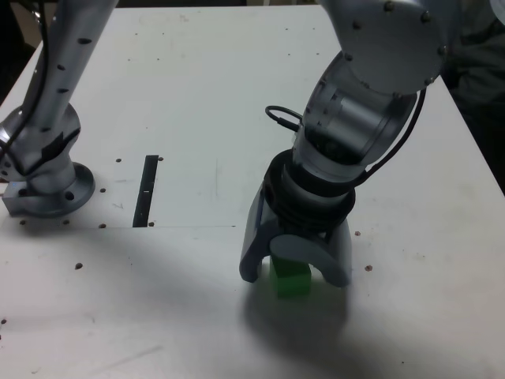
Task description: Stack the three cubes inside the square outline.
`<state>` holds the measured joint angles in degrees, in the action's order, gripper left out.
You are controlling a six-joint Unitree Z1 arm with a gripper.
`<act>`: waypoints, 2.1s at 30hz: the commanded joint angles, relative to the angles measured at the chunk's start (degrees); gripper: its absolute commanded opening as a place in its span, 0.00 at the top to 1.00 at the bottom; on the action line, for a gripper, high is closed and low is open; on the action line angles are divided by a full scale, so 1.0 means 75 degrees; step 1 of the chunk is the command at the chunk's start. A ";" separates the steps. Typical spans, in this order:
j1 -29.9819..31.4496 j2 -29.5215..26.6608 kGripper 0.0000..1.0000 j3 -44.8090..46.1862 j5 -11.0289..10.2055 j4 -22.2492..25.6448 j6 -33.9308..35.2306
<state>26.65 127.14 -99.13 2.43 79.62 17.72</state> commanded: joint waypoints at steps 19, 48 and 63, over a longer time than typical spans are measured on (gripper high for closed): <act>-0.0124 0.0099 0.72 0.0127 0.0275 -0.0558 -0.0066; -0.0131 -0.0537 0.75 0.0012 0.0080 0.0036 -0.0183; -0.0478 -0.1746 0.75 -0.0572 -0.0607 0.1277 0.0167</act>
<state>23.89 115.16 -102.69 -1.68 87.95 18.91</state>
